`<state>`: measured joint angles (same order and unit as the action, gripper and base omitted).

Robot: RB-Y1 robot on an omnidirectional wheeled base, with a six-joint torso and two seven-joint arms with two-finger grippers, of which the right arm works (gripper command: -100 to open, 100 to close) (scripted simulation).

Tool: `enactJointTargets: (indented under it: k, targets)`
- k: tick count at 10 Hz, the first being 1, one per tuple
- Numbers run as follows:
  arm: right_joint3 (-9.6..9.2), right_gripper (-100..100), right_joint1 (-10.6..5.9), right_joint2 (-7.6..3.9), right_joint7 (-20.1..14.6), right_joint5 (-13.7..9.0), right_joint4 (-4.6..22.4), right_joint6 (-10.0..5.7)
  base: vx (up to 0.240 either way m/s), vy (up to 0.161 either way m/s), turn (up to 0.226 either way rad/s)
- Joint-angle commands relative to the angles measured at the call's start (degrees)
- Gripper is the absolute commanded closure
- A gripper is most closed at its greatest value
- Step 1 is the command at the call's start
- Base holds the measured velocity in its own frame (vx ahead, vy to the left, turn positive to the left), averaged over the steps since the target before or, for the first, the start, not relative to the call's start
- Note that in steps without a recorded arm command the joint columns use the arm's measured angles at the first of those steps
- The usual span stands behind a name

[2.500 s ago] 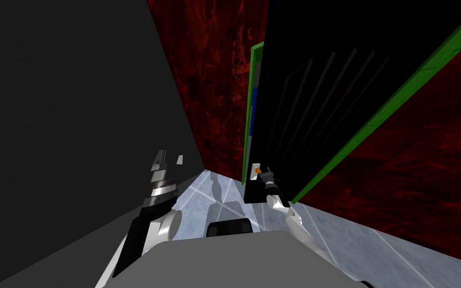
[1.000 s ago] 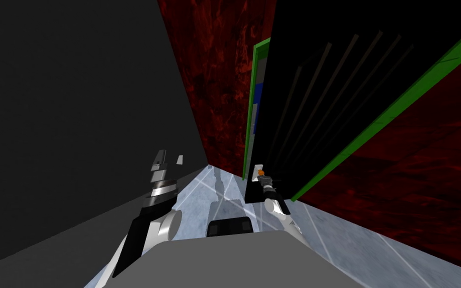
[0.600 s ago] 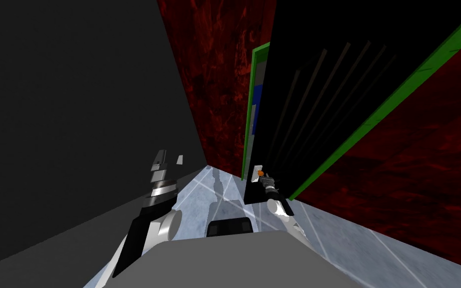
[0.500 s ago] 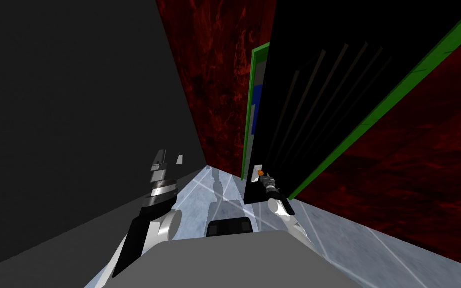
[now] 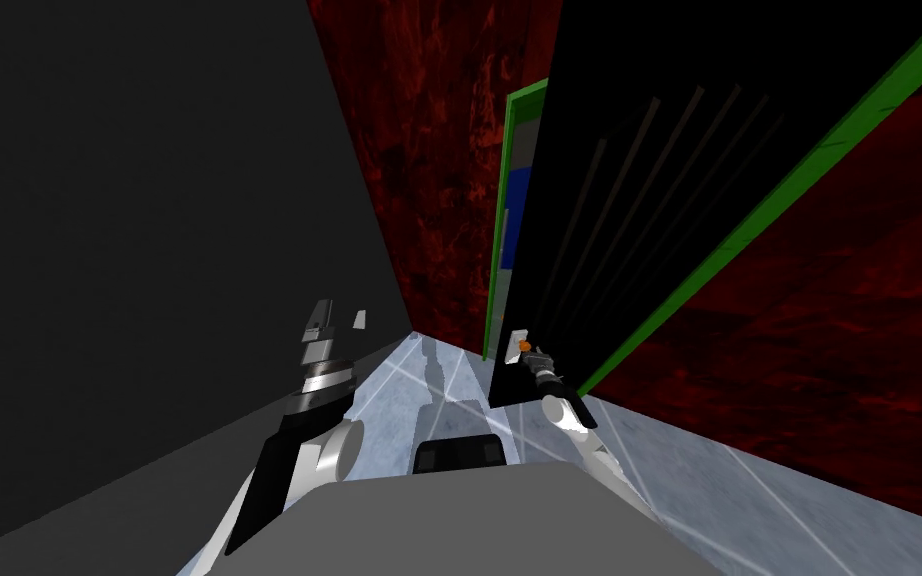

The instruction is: Pull the door open

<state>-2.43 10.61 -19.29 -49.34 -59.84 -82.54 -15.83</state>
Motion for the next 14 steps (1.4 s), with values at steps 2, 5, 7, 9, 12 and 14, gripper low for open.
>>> enactJointTargets:
  k: [2, 5, 7, 9, 12, 14]
  targets:
    - [-0.35, 100, -0.19, 0.26, 0.1, 0.1, -0.4, -0.18, -0.001, -0.017, 0.031]
    - [-0.35, 100, -0.19, 0.26, 0.1, 0.1, -0.4, -0.18, -0.006, -0.002, -0.007]
    - [-1.4, -100, 0.12, -0.07, -0.6, 0.4, -0.3, -1.26, -0.061, -0.033, 0.063]
    - [-2.53, -100, 0.22, -0.28, -1.3, 0.7, -0.5, -2.28, -0.173, -0.128, 0.177]
    - [-4.37, -100, 0.38, -0.63, -2.3, 1.3, -0.9, -3.92, -0.131, -0.07, 0.096]
    - [-5.34, -100, 0.47, -0.81, -2.8, 1.5, -1.1, -4.79, -0.131, -0.072, 0.121]
